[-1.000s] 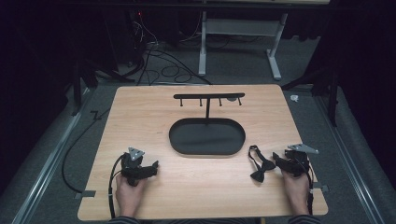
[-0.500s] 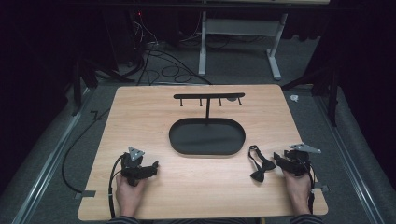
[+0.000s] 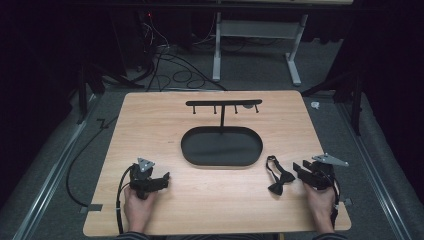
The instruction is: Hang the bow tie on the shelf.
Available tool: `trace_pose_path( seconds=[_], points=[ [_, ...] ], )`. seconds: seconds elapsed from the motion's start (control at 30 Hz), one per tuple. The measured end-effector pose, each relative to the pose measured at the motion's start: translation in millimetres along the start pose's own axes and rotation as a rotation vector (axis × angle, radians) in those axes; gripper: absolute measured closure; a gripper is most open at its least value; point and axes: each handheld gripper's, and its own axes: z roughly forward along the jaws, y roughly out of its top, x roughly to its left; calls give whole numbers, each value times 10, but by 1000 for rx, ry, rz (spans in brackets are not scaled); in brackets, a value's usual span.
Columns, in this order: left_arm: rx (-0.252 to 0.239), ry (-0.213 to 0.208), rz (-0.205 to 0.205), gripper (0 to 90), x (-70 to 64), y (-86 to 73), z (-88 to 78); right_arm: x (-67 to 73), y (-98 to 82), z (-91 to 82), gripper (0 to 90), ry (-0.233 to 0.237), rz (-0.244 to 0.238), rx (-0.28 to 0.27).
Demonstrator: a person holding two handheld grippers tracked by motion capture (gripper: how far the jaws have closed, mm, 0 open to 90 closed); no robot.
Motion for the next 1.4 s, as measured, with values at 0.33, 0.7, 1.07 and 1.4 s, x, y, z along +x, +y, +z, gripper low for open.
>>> trace_pose_path(
  seconds=[0.33, 0.7, 1.07, 1.4],
  points=[
    [0, 0, 0, 149, 0, 0, 0, 74, 11, -37, 588, 44, -4, -4],
    [0, 0, 0, 149, 0, 0, 0, 176, 66, -76, 622, 70, -42, -2],
    [0, 0, 0, 149, 0, 0, 0, 291, 132, -66, 623, 107, -59, -12],
    [0, -1, 0, 149, 0, 0, 0, 368, 193, -1, 624, 124, -78, -2]
  ],
)
